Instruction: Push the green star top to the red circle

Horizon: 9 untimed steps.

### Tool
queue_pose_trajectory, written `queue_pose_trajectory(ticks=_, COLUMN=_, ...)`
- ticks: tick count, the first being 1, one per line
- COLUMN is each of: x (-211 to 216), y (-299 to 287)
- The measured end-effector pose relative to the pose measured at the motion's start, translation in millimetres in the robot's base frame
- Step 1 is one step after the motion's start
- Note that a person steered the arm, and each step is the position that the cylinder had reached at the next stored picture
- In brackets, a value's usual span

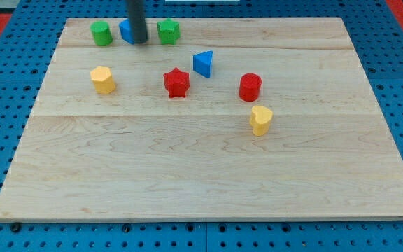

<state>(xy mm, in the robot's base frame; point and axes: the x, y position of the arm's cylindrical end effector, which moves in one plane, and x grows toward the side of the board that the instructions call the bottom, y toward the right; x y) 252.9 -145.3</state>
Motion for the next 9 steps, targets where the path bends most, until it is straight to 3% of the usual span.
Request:
queue_pose_trajectory(ticks=2, x=-23, y=48)
queue_pose_trajectory(ticks=3, x=-39, y=34)
queue_pose_trajectory(ticks=4, x=-29, y=107)
queue_pose_trajectory(ticks=6, x=37, y=153)
queue_pose_trajectory(ticks=7, x=36, y=192)
queue_pose_trajectory(ticks=8, x=0, y=193)
queue_pose_trajectory(ticks=9, x=20, y=218)
